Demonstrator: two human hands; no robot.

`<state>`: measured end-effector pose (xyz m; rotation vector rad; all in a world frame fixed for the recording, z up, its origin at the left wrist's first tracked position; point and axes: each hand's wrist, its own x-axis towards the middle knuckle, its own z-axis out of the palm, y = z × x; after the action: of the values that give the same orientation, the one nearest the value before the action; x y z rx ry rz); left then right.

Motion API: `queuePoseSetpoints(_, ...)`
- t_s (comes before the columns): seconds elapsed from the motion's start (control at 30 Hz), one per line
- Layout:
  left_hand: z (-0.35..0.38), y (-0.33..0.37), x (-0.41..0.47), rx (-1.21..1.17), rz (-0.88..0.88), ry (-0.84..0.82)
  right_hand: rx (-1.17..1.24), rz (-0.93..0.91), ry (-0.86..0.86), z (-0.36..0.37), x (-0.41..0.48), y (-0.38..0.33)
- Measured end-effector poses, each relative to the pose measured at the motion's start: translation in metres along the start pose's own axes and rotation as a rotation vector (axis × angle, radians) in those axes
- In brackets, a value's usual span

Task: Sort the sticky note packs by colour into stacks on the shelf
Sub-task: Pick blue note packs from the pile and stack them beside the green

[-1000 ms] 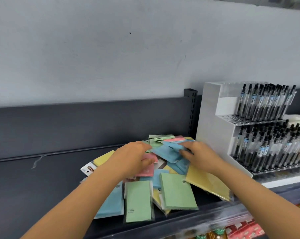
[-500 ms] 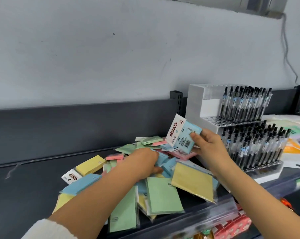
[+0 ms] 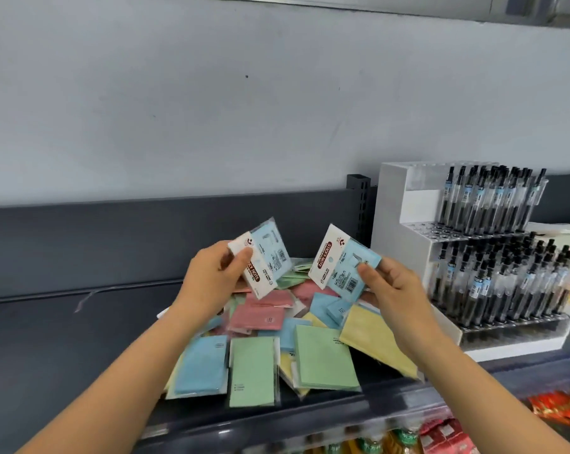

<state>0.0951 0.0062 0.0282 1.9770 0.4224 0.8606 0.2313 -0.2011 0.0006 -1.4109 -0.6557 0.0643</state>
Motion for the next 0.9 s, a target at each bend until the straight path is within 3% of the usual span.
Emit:
queuePoseSetpoints(0.07, -0.019, -0.003, -0.015, -0.286, -0.144, 0.025, 0.014, 0.005, -0.032, 0.015, -0.003, 0.002)
queuePoseSetpoints(0.13, -0.036, -0.008, -0.030, -0.363, -0.187, 0.064, 0.039, 0.010, -0.062, 0.032, -0.005, 0.004)
queuePoseSetpoints(0.53, -0.142, -0.038, -0.123, -0.061, -0.185, 0.296, 0.073, 0.040, -0.366, 0.145, -0.055, 0.001)
queuePoseSetpoints(0.9, -0.249, -0.067, -0.182, -0.003, -0.178, 0.385, 0.047, 0.044, -0.454, 0.253, -0.110, -0.025)
